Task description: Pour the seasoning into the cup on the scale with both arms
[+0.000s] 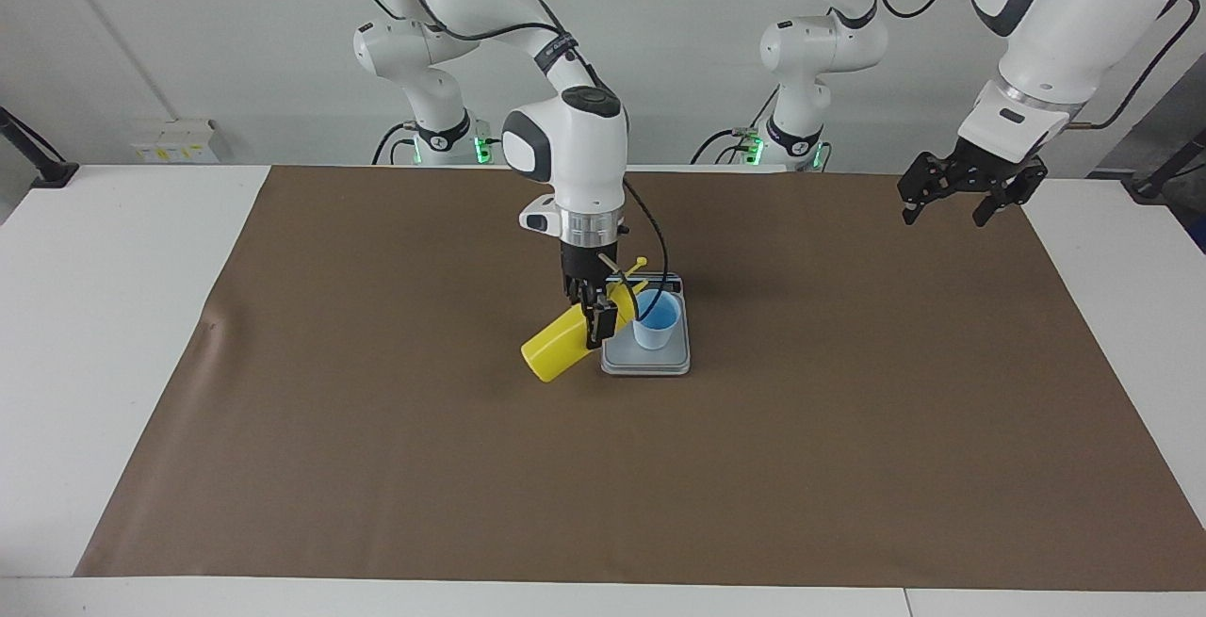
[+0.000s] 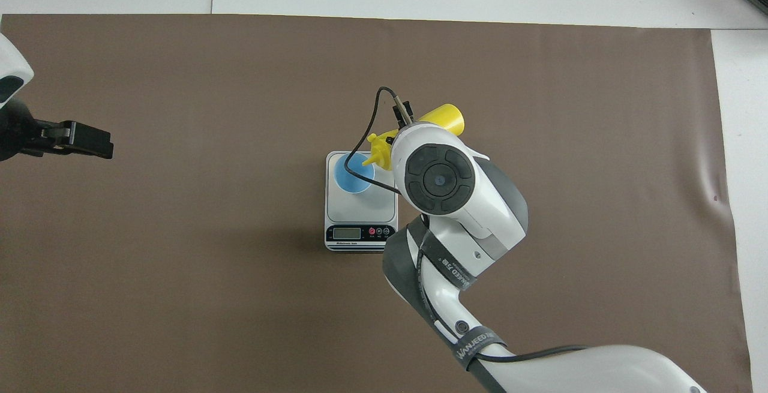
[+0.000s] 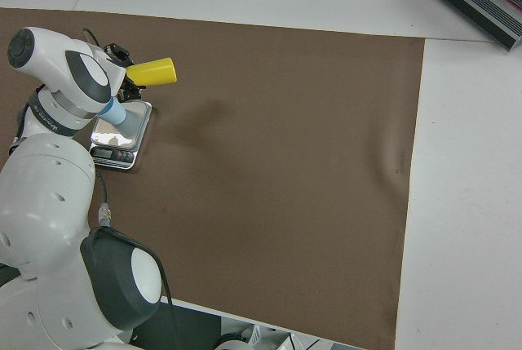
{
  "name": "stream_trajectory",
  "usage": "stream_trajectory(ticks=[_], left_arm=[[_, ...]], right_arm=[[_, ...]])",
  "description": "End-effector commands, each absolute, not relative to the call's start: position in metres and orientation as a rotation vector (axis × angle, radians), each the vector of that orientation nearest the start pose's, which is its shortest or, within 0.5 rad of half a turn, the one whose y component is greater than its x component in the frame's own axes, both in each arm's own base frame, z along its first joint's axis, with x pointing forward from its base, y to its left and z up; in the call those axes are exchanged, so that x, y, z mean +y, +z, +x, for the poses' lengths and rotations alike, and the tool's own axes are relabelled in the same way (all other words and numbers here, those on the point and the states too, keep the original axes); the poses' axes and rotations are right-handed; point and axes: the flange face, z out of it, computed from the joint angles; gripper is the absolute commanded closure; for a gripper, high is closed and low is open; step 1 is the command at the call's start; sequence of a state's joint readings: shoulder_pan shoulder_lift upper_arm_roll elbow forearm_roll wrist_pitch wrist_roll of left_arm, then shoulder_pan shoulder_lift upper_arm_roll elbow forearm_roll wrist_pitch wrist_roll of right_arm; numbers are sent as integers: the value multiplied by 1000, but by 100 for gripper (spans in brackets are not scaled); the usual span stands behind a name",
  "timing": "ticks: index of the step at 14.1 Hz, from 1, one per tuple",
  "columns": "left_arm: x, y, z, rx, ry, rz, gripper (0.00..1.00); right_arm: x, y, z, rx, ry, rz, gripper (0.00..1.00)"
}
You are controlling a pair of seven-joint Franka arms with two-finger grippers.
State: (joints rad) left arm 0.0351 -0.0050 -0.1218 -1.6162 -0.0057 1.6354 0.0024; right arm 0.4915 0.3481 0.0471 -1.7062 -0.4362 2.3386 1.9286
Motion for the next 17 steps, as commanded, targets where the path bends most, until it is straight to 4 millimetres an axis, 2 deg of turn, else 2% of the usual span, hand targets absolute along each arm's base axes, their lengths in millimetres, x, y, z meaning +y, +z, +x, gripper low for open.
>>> stream_trajectory(ticks=[1,3,6,11,13,17], left_arm=[[-46,614,547,122,-30,-3156,0],[-46,614,547,122,-30,-3156,0],[-46,614,547,122,-30,-3156,0],[-46,614,547,122,-30,-3156,0],[-46,614,547,122,-28,-3156,0],[-46,614,547,122,-30,-3156,0]], right_arm=[[347,420,606,1486,-821,-2531,100],[373,409,600,1462,-838,-2576,100],[384,410,602,1496,-954,-2555,100],[407,402,582,1385,-1171,-2608,100],[411,392,578,1326,-1283,-2629,100],[404,391,584,1265,-1373,-2633,100]])
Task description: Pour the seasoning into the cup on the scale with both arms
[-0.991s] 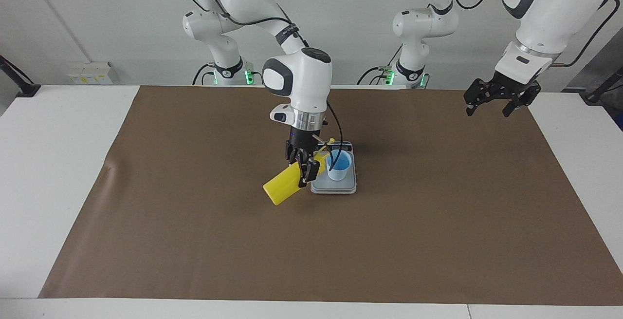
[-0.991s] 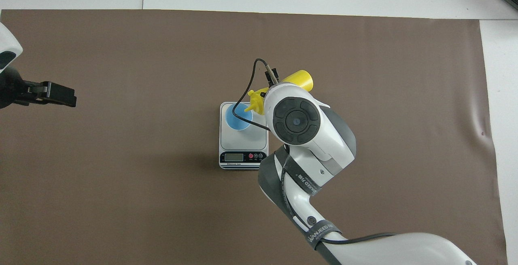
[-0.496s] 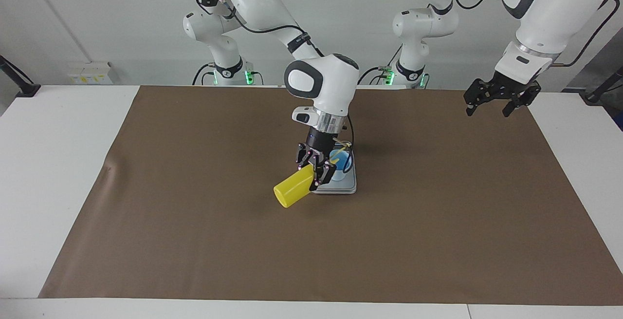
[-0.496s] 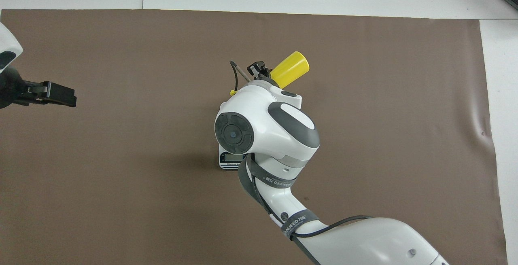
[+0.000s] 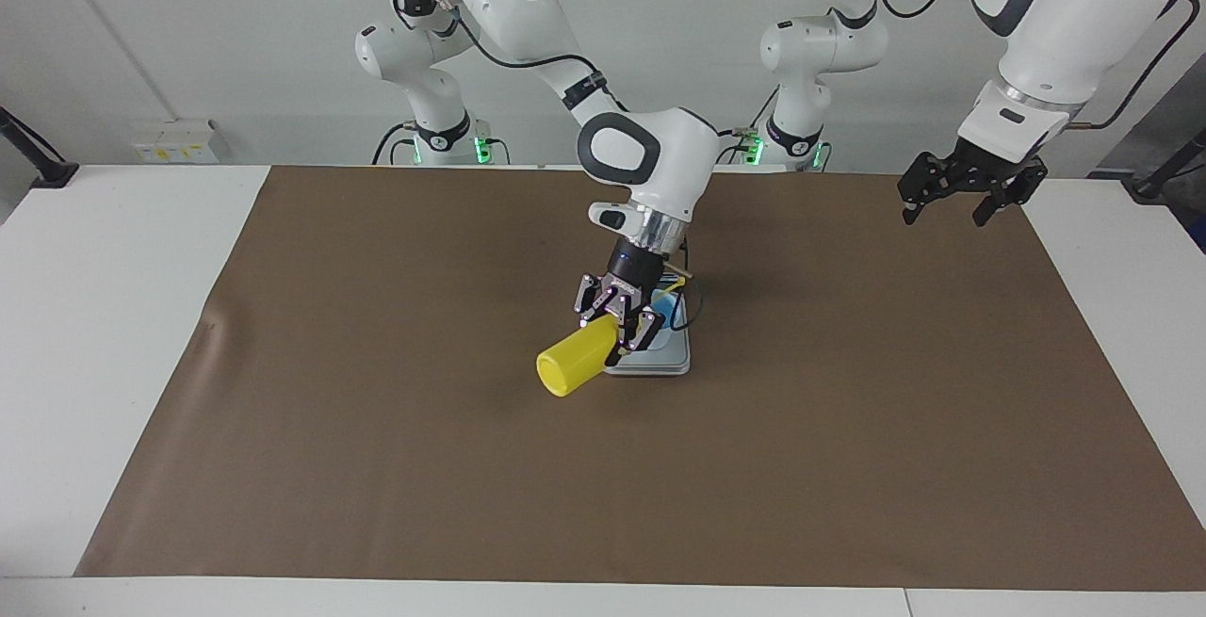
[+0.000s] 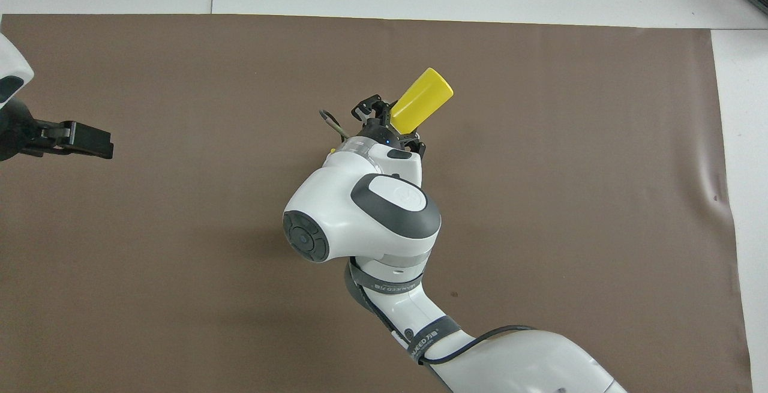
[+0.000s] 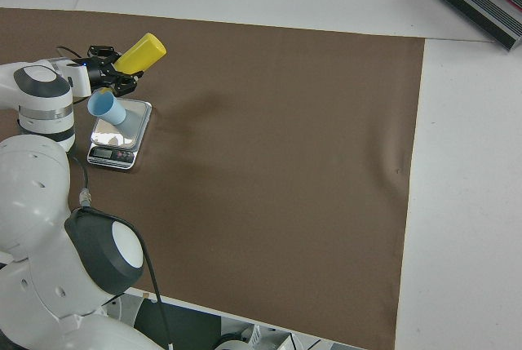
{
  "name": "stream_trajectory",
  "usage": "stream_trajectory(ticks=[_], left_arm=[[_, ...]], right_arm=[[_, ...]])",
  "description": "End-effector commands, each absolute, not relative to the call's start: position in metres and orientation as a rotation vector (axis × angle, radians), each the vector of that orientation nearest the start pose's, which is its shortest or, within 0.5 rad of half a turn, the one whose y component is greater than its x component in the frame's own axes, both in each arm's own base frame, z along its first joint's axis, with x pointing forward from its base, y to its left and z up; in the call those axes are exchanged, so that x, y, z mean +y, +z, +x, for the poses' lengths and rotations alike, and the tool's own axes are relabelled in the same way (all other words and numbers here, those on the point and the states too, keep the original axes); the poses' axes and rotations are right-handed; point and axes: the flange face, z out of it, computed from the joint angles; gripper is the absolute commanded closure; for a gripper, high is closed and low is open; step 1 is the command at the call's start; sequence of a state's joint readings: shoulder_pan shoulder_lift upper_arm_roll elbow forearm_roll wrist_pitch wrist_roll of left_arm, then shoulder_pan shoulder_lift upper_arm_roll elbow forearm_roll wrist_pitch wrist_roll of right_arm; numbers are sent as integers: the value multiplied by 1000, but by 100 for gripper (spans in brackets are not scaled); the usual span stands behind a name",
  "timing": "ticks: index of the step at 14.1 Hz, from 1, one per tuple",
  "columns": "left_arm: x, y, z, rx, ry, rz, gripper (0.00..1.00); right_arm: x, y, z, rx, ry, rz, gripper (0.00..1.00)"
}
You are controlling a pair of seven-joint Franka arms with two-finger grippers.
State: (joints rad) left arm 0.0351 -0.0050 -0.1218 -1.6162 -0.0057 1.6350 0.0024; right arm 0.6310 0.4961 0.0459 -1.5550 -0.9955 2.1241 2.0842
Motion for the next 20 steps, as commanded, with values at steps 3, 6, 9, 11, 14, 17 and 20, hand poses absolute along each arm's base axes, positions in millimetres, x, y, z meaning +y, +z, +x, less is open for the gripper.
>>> stream_trajectory(ticks=[3,6,9,11,14,17,20], left_arm=[[-47,614,547,124,-28,-3155,0],[-46,614,547,122,-28,-3156,0],[-46,614,547,122,-28,-3156,0],[-46,614,547,122,-28,-3156,0],[-46,614,547,122,-30,-3156,0],[-46,614,547,122,-28,-3156,0],[-46,614,547,122,-28,-3156,0]], right_arm=[[407,388,580,1253,-1374,-2644,100],[410,386,577,1250,-1372,-2651,100],[410,385,576,1277,-1352,-2644,100],[409,385,575,1306,-1348,-2638,100],[409,387,574,1377,-1313,-2616,100],[401,399,577,1484,-1217,-2576,100],[372,430,586,1672,-1053,-2486,100]])
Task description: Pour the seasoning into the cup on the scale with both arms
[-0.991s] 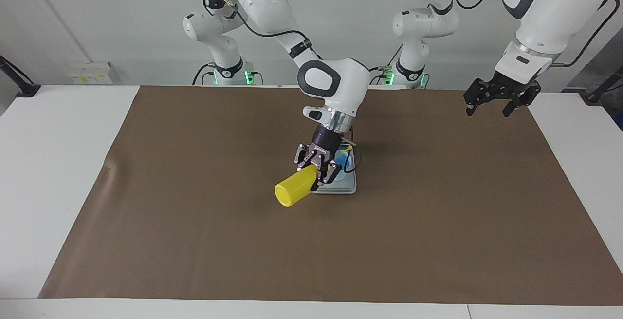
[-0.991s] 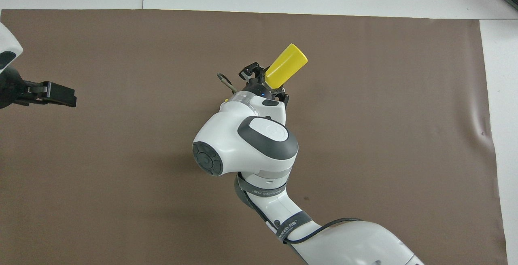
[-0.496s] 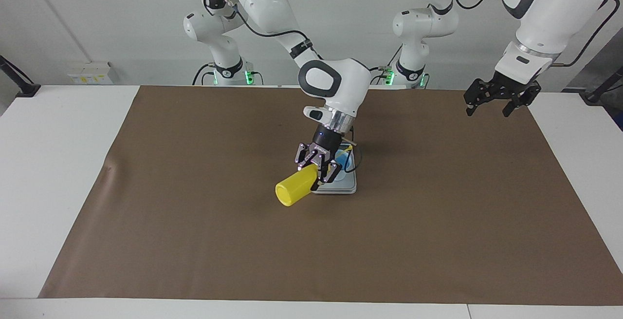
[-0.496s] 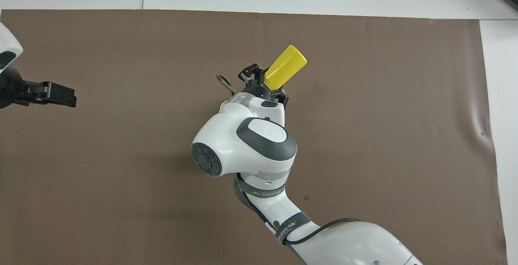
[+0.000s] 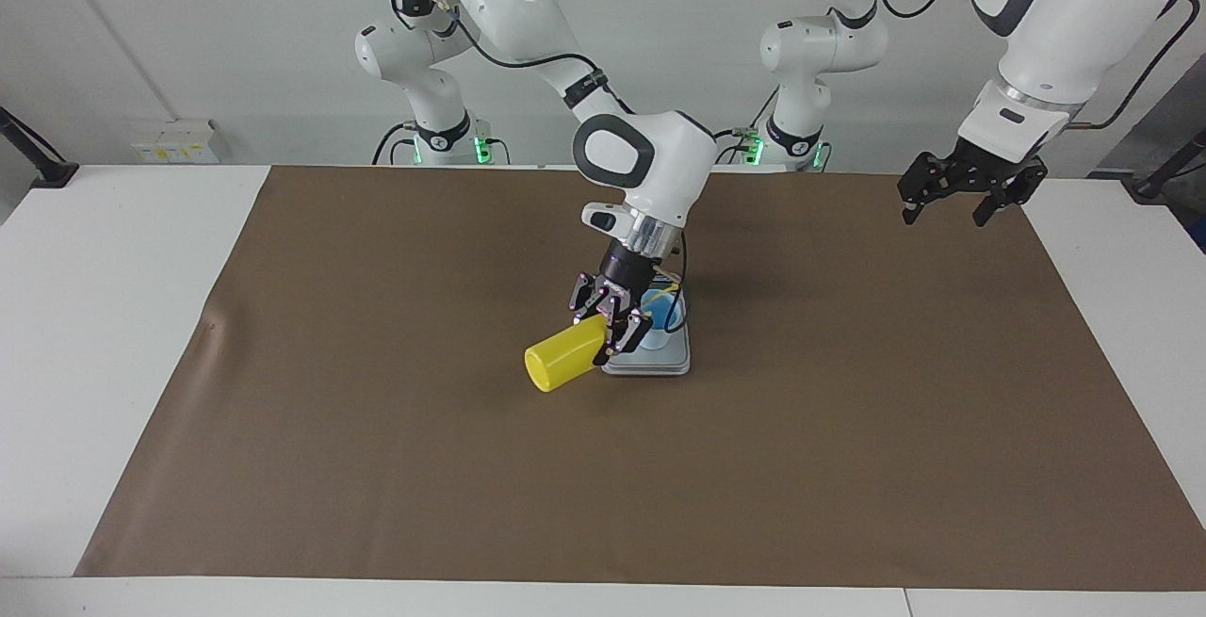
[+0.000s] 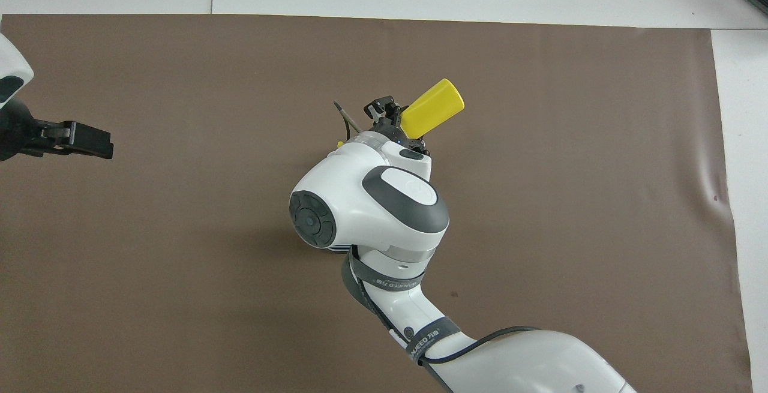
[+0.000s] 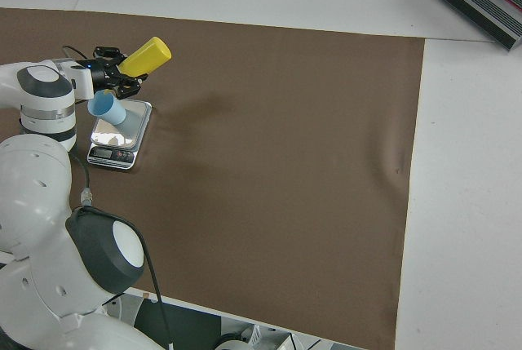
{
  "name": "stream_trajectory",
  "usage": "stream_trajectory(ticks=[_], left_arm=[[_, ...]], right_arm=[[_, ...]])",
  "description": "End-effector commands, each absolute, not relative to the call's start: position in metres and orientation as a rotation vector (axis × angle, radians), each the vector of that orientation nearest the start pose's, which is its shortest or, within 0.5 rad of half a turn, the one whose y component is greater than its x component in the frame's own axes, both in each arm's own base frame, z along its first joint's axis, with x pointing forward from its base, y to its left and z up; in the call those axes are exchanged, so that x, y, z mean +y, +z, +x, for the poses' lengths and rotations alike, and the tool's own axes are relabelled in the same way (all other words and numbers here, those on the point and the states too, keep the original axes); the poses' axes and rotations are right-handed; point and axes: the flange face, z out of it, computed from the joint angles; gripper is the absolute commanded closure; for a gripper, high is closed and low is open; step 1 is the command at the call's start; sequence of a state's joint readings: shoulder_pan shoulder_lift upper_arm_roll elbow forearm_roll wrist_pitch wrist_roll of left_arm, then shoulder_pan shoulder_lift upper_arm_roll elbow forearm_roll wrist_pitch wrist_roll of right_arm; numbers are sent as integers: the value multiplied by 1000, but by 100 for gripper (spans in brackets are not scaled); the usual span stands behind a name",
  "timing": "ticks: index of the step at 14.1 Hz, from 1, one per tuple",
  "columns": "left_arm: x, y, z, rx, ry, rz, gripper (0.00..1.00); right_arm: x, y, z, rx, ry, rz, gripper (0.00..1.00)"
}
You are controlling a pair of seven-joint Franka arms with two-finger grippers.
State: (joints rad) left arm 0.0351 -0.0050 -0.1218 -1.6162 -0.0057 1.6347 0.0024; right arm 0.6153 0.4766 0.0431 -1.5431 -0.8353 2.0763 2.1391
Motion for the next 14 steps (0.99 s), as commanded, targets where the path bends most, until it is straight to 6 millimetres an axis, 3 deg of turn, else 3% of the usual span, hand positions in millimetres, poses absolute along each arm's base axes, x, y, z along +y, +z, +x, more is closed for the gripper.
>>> stream_trajectory(ticks=[1,5,8,14], left_arm=[[-46,614,547,122,-28,-3156,0],[-46,614,547,122,-28,-3156,0],[-46,614,547,122,-28,-3156,0],[-46,613,548,122,-25,-3156,0]], right_arm=[[362,443,588,1716,-1005,-2457,100],[318,475,595,1917,-755,-2353,100],[276,488,604,2012,-506,-2318,100],[157,489,638,2136,93,-2072,100]])
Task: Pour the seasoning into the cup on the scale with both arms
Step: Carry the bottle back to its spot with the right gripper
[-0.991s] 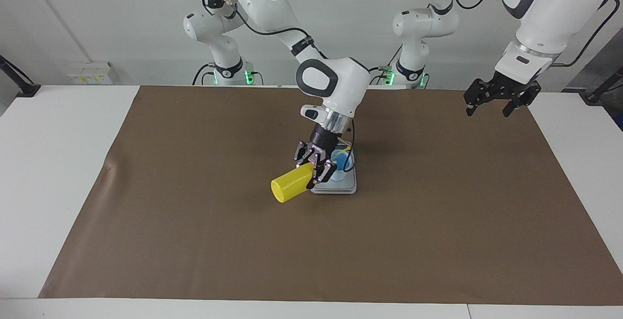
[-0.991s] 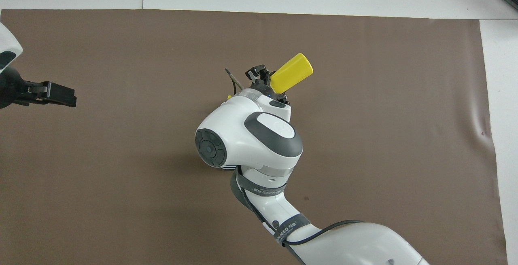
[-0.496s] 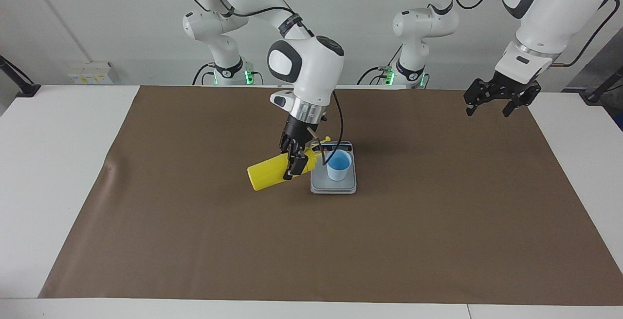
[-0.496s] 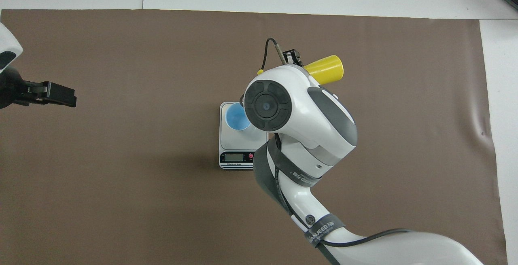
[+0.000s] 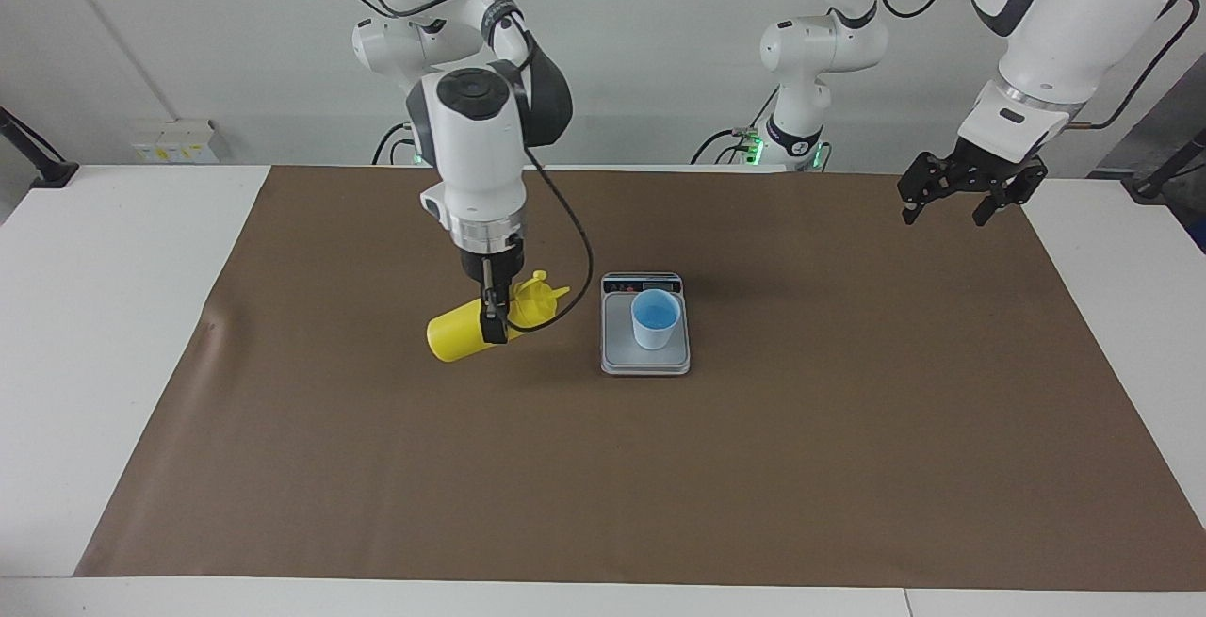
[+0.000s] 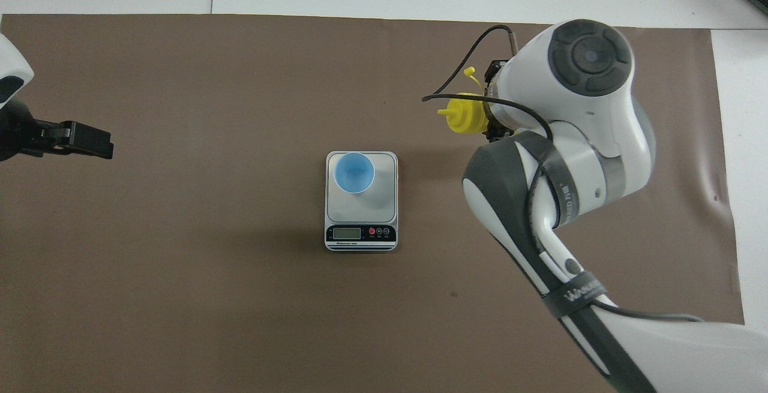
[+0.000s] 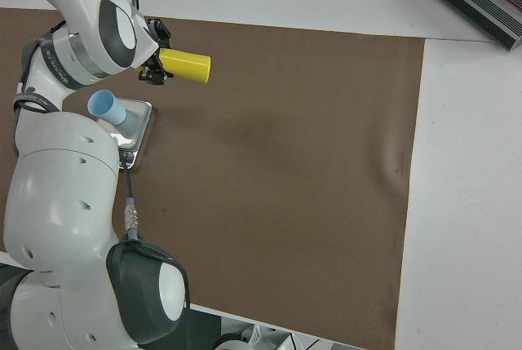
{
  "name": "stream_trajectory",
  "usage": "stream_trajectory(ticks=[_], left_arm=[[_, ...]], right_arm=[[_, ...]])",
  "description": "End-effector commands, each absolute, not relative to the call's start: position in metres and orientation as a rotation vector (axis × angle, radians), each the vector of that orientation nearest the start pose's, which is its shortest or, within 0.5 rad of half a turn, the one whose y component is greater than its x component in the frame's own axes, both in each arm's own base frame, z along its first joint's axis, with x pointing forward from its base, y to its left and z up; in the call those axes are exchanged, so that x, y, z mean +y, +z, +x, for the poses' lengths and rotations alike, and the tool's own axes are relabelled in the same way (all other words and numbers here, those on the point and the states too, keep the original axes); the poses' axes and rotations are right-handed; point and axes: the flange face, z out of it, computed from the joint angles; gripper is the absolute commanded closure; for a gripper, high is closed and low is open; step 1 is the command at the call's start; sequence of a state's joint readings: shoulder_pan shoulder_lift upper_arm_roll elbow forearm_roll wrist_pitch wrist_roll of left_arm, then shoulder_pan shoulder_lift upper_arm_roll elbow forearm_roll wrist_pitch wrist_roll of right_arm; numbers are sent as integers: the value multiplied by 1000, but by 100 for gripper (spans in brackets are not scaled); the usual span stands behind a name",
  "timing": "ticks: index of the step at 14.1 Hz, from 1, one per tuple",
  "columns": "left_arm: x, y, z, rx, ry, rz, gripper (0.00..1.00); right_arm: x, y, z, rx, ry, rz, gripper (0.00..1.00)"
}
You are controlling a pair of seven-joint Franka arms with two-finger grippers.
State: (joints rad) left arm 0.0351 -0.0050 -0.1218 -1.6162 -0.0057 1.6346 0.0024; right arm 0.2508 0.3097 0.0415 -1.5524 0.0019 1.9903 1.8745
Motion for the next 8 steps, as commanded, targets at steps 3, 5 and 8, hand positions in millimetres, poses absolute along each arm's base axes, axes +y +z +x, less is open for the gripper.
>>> stream_trajectory(ticks=[3,5,8], left_arm=[[-46,614,547,122,-28,-3156,0],[-46,614,547,122,-28,-3156,0],[-46,614,547,122,-28,-3156,0]], right_arm=[[96,479,640,2075,335,-1966,100],[58,460,630,1978,465,-1913,100],[12,430,619,1927,600,-1767,100]])
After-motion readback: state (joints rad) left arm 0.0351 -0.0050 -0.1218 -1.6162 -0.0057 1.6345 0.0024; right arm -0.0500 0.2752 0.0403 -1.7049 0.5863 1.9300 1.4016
